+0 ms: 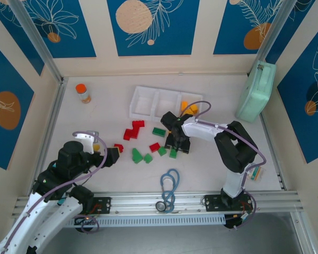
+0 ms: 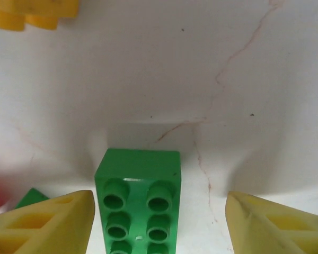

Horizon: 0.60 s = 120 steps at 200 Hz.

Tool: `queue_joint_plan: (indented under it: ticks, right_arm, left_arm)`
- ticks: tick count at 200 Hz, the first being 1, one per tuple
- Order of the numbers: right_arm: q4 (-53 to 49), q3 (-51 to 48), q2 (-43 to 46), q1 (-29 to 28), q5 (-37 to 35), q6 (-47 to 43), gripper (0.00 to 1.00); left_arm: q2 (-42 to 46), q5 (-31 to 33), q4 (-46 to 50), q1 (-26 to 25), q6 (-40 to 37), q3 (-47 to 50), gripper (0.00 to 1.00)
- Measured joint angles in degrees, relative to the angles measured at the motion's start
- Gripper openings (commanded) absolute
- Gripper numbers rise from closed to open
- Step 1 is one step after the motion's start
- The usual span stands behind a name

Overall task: Sort the legos into containers by color
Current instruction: Pick up the lego from the center of the table.

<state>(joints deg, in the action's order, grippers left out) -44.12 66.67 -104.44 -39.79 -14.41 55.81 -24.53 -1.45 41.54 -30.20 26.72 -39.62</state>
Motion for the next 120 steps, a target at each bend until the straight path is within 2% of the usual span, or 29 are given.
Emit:
queue_joint_plan:
  ticks: [52, 86, 104, 120]
  right_arm:
    - [-1.27, 0.85, -1.60, -0.28, -1.05, -1.05, 0.47]
    - [-1.92, 1.49, -2.10, -0.33, -1.36, -1.60, 0.44]
    - [-2.10, 1.86, -2.29, -0.39, -1.55, -2.21, 0.38]
    - [-2.16, 2.03, -2.29, -0.50, -1.95, -2.60, 0.37]
  left_arm:
    - [0.00, -0.02, 0.00, 0.00, 0.00, 0.00, 0.99]
    - [0.00, -0.02, 0.00, 0.00, 0.00, 0.00, 0.99]
    - [0.00, -0.02, 0.00, 0.00, 0.00, 0.00, 0.99]
    - [0.00, 0.00, 0.00, 0.00, 0.00, 0.00, 0.99]
